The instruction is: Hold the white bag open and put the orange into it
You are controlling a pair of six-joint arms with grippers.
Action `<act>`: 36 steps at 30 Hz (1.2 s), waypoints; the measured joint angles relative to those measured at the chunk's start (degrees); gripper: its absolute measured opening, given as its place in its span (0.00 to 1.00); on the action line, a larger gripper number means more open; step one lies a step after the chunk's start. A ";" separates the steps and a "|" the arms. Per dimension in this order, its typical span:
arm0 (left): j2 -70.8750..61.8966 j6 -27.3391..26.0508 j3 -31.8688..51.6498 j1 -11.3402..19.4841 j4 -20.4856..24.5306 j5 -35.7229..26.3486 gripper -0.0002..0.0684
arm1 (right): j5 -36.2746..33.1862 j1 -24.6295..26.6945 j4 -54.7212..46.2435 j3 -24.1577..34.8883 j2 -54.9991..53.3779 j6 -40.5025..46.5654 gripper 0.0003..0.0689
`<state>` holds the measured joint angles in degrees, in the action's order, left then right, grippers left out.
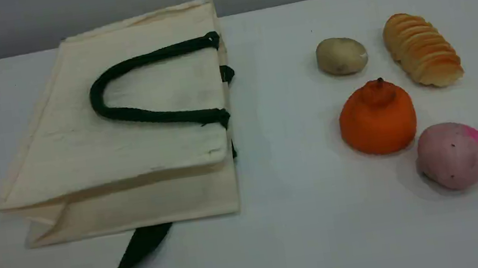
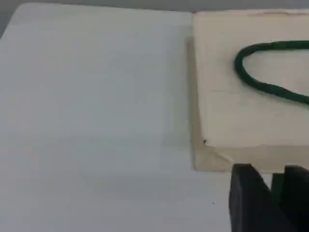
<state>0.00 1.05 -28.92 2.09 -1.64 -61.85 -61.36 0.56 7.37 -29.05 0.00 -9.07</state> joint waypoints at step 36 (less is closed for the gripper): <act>0.00 0.10 0.00 -0.90 0.00 0.00 0.24 | 0.00 0.00 0.00 0.00 0.00 0.00 0.26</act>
<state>0.00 1.15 -28.92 1.20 -1.64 -61.85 -61.36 0.56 7.37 -29.05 0.00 -9.07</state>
